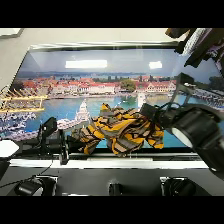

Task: Fold the clothes and pants, and hang the long-sleeved shirts on hangers.

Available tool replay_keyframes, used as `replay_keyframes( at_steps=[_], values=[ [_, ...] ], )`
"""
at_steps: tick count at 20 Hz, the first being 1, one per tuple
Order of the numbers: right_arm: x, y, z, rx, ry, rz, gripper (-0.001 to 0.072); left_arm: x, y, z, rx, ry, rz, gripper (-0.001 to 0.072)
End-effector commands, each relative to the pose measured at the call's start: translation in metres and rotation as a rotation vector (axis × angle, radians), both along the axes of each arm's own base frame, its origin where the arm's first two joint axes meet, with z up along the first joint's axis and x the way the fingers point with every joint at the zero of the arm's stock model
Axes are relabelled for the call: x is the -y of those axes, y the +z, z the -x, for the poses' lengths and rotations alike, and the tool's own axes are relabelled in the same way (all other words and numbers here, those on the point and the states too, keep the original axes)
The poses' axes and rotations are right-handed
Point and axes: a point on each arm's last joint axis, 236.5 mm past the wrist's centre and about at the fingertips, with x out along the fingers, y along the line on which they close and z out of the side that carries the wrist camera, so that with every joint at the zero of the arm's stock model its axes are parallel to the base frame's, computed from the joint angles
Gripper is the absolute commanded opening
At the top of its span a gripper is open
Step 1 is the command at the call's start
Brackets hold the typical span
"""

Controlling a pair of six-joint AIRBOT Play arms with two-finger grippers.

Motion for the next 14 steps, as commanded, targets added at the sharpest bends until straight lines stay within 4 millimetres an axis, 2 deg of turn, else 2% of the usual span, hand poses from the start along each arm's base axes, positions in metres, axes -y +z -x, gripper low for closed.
replay_keyframes(
  at_steps=[1,4,8,10,14],
  values=[
    [-0.006,0.027,0.007,0.024,0.041,-0.045,0.0029,0.013,0.007,-0.008,0.029,0.001,0.053,0.0018],
    [-0.008,0.039,0.007,0.040,0.042,-0.068,0.0029,0.022,0.007,-0.004,0.041,-0.029,0.056,0.0018],
    [-0.007,0.027,0.006,0.002,0.058,-0.017,0.0029,0.037,0.013,0.010,0.040,-0.088,0.096,0.0018],
    [-0.009,0.021,0.001,-0.003,0.069,0.007,0.0029,0.040,0.016,0.008,0.043,-0.083,0.115,0.0018],
    [-0.032,0.025,0.004,0.000,0.157,-0.054,0.0029,0.045,0.011,-0.006,0.048,-0.056,0.125,0.0018]
  ],
)
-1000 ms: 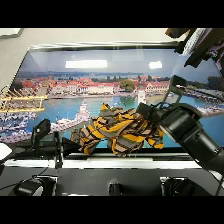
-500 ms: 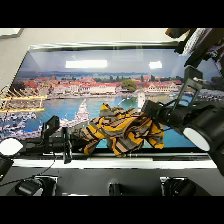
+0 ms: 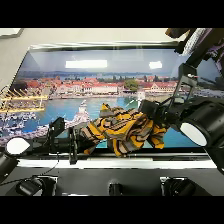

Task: Fold the clothes and pants, and hang the long-sleeved shirts on hangers.

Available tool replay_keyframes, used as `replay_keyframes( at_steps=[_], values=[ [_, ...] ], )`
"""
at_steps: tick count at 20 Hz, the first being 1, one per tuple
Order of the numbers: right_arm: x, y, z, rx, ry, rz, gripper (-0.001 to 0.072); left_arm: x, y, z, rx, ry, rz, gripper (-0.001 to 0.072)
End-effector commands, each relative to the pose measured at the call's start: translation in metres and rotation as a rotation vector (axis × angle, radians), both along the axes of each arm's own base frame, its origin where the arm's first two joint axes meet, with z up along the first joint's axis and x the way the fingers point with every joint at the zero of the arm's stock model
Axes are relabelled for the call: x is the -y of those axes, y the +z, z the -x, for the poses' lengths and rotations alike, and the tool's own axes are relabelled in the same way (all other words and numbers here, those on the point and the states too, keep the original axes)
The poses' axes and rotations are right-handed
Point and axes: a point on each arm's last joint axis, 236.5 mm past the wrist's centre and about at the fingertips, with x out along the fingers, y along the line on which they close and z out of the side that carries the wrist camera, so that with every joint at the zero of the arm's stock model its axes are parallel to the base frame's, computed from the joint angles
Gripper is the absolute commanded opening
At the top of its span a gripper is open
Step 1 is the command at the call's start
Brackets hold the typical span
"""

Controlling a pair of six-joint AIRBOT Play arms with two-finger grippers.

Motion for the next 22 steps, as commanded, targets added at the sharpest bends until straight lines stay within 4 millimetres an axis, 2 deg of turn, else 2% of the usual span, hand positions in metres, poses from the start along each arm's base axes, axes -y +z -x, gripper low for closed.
replay_keyframes(
  at_steps=[1,6,11,14,19,21,22],
  values=[
    [-0.016,0.002,0.004,-0.007,0.072,-0.032,0.0029,0.009,0.000,-0.008,0.000,0.001,0.037,0.0019],
    [-0.017,0.013,0.012,-0.004,0.094,-0.050,0.0029,0.018,-0.013,-0.017,-0.033,-0.007,0.047,0.0019],
    [-0.019,0.025,0.015,0.015,0.100,-0.082,0.0029,0.033,-0.017,-0.013,-0.035,-0.065,0.035,0.0018],
    [-0.016,0.021,0.019,-0.011,0.097,-0.067,0.0029,0.042,-0.019,-0.015,-0.030,-0.074,0.030,0.0019],
    [-0.007,0.013,0.028,-0.055,0.106,-0.018,0.0034,0.049,-0.010,-0.024,-0.026,-0.036,0.079,0.0019],
    [-0.007,0.012,0.027,-0.057,0.105,-0.016,0.0080,0.050,-0.006,-0.025,-0.031,-0.029,0.100,0.0019],
    [-0.008,0.012,0.027,-0.057,0.106,-0.016,0.0080,0.051,-0.003,-0.025,-0.027,-0.029,0.112,0.0019]
  ],
)
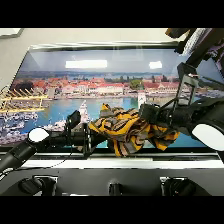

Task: Fold the clothes and pants, and hang the long-sleeved shirts on hangers.

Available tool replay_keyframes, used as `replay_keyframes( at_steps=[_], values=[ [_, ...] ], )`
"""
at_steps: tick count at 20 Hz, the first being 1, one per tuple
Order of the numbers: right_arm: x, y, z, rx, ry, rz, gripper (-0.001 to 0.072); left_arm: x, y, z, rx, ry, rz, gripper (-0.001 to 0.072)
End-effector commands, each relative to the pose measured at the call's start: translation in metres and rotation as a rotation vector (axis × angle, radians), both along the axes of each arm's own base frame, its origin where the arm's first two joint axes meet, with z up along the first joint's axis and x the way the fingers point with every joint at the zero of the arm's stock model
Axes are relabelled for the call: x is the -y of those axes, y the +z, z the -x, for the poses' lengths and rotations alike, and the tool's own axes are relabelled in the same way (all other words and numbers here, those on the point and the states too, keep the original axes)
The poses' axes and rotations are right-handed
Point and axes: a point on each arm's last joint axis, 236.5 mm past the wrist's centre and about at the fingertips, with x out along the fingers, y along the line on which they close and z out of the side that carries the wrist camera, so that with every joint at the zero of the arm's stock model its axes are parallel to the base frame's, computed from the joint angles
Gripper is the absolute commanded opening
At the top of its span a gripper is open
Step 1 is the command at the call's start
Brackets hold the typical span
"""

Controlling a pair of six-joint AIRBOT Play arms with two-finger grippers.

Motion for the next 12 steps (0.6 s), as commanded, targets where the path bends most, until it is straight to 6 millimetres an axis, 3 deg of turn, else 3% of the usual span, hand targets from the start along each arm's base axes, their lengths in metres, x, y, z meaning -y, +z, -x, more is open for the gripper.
replay_keyframes(
  at_steps=[1,2,3,4,6,12],
  values=[
    [0.002,-0.001,0.001,-0.007,0.002,0.012,0.0083,0.005,0.009,-0.002,0.003,0.009,0.042,0.0019],
    [0.001,0.000,0.000,0.000,0.003,0.007,0.0095,0.005,0.010,-0.002,0.001,0.010,0.048,0.0019],
    [0.000,0.000,-0.001,0.003,0.004,0.005,0.0154,0.007,0.011,-0.001,-0.001,0.009,0.052,0.0019],
    [0.000,0.000,-0.001,0.003,0.003,0.005,0.0273,0.007,0.011,0.000,-0.002,0.005,0.052,0.0019],
    [0.001,0.001,0.000,0.006,0.003,0.003,0.0396,0.008,0.011,0.002,-0.001,0.000,0.052,0.0019],
    [0.026,0.032,0.008,0.106,-0.039,-0.021,0.0423,0.008,0.011,0.002,-0.001,-0.001,0.052,0.0019]
  ],
)
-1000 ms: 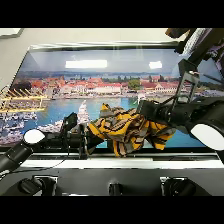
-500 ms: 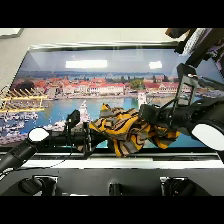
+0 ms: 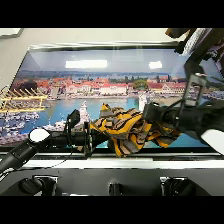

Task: Fold the clothes and pants, and hang the long-sleeved shirts on hangers.

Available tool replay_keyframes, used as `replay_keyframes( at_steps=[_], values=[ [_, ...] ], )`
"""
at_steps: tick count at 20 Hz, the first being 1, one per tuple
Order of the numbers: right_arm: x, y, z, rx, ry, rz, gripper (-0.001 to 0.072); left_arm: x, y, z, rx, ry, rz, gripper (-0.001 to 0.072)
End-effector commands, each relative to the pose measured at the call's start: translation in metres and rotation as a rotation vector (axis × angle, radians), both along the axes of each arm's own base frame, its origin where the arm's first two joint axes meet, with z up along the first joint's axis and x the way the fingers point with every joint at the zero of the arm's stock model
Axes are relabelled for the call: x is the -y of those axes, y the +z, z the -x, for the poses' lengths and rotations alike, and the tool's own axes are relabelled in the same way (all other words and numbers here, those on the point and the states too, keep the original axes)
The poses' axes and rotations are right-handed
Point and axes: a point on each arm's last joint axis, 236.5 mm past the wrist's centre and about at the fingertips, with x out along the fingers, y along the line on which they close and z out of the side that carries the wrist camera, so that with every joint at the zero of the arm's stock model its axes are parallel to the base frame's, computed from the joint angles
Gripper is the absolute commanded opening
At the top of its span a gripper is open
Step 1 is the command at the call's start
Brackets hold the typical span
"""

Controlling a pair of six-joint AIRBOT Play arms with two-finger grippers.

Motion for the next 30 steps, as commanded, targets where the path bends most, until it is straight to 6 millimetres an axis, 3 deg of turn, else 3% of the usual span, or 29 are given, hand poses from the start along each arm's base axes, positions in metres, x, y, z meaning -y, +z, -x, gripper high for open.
replay_keyframes(
  at_steps=[1,5,7,12,15,18,21,23,24,25,28,29,30],
  values=[
    [0.025,0.021,0.006,0.068,-0.076,-0.021,0.0423,0.000,0.001,0.000,0.000,0.000,0.002,0.0019],
    [0.098,0.043,0.017,0.118,-0.351,0.030,0.0464,0.000,0.001,0.000,0.000,0.000,0.002,0.0019],
    [0.118,0.046,0.029,0.084,-0.381,0.108,0.0475,0.000,0.001,0.000,0.000,0.000,0.002,0.0018],
    [0.116,0.060,0.026,0.081,-0.347,0.141,0.0500,0.000,0.001,0.000,0.001,0.000,0.002,0.0019],
    [0.105,0.050,0.009,0.056,-0.345,0.190,0.0500,0.000,0.001,0.000,0.001,0.000,0.002,0.0019],
    [0.101,0.049,-0.028,0.116,-0.427,0.227,0.0505,0.000,0.000,0.000,0.000,0.000,0.002,0.0019],
    [0.102,0.067,-0.071,0.175,-0.514,0.039,0.0506,0.000,0.000,0.000,0.000,0.000,0.001,0.0019],
    [0.095,0.098,-0.100,0.274,-0.303,-0.033,0.0505,0.000,0.000,0.000,0.001,0.000,0.000,0.0019],
    [0.088,0.114,-0.105,0.359,-0.086,0.056,0.0505,0.000,0.000,0.000,0.002,0.000,-0.002,0.0019],
    [0.085,0.116,-0.099,0.388,0.104,0.178,0.0555,0.000,-0.001,0.000,0.002,-0.001,-0.002,0.0019],
    [0.077,0.064,-0.051,0.266,0.782,0.588,0.0589,0.000,-0.001,0.000,0.001,0.000,-0.002,0.0019],
    [0.076,0.057,-0.046,0.254,0.871,0.620,0.0519,0.000,-0.001,0.000,0.001,0.000,-0.002,0.0019],
    [0.067,0.055,-0.045,0.257,0.891,0.584,0.0522,0.000,-0.001,0.000,0.001,0.000,-0.002,0.0019]
  ],
)
